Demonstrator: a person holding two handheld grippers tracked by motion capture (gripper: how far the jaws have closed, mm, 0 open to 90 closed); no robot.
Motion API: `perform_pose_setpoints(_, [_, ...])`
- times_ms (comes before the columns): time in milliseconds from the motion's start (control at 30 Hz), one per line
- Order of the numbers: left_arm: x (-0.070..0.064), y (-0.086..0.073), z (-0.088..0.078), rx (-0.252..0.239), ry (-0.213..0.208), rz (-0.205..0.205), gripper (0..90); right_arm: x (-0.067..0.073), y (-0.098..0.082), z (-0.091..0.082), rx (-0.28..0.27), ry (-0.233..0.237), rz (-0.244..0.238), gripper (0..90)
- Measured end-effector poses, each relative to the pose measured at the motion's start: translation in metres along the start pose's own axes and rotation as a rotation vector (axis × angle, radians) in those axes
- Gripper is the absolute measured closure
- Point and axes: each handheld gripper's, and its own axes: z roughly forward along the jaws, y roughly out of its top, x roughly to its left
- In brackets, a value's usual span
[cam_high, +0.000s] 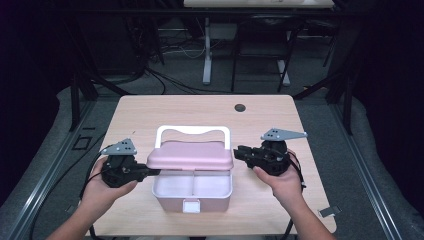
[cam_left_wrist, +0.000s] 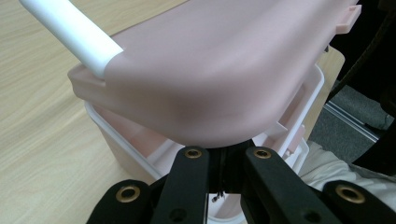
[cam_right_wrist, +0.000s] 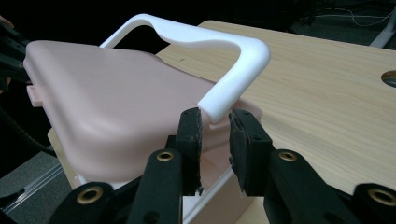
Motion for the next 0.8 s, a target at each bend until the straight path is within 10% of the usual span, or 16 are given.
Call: perform_pose_setpoints(800, [0.013, 0.034, -0.005, -0.035, 0.044, -0.007, 89.8, 0.005, -0.025, 0.009, 0.060, -0.012, -0.034, 87.4])
